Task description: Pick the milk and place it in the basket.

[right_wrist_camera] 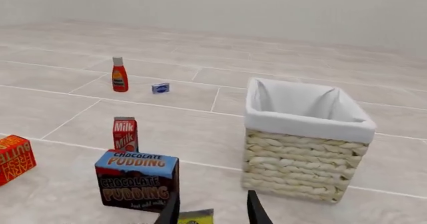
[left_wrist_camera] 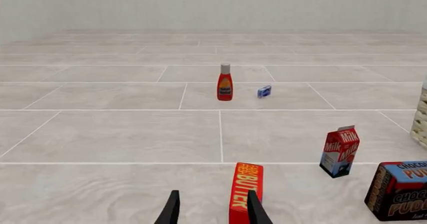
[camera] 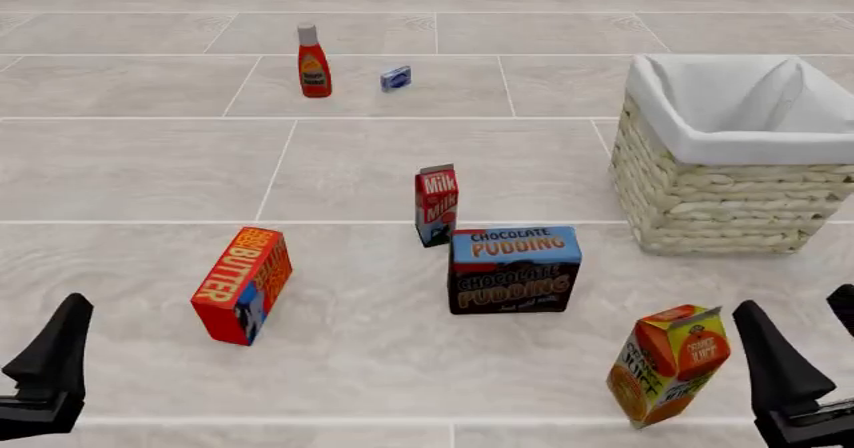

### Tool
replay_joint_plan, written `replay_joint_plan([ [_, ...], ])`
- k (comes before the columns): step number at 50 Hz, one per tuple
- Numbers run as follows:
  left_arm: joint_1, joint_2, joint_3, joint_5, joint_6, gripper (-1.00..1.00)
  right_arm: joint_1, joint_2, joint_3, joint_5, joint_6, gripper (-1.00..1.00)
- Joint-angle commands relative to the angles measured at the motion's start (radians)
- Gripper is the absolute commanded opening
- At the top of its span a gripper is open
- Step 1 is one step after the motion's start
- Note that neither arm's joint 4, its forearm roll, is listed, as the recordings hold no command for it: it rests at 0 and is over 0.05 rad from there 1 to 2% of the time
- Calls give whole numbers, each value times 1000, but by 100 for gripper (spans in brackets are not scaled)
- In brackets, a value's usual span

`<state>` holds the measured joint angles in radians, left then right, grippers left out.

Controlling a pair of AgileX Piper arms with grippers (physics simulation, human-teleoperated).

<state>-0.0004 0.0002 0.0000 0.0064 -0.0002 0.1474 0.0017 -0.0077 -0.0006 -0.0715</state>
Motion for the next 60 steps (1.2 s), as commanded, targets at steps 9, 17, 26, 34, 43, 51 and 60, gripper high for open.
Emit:
replay_joint_plan([
  [9, 0, 0, 0, 0, 0, 100, 81, 623, -256, -316, -63, 100],
  [17, 0, 0, 0, 0, 0, 100, 124, 755, -412, -279, -62, 100],
  [26, 0, 0, 0, 0, 0, 100, 173, 827, -506, -216, -59, 100],
  [34, 0, 0, 0, 0, 0, 100, 231, 994, -589, -189, -55, 100],
  [43, 0, 0, 0, 0, 0, 100, 293, 1143, -723, -137, -56, 100],
  [51, 0, 0, 0, 0, 0, 100, 309, 1238, -827, -85, -70, 100],
  [60, 0, 0, 0, 0, 0, 100, 311, 1373, -995, 6, -55, 100],
])
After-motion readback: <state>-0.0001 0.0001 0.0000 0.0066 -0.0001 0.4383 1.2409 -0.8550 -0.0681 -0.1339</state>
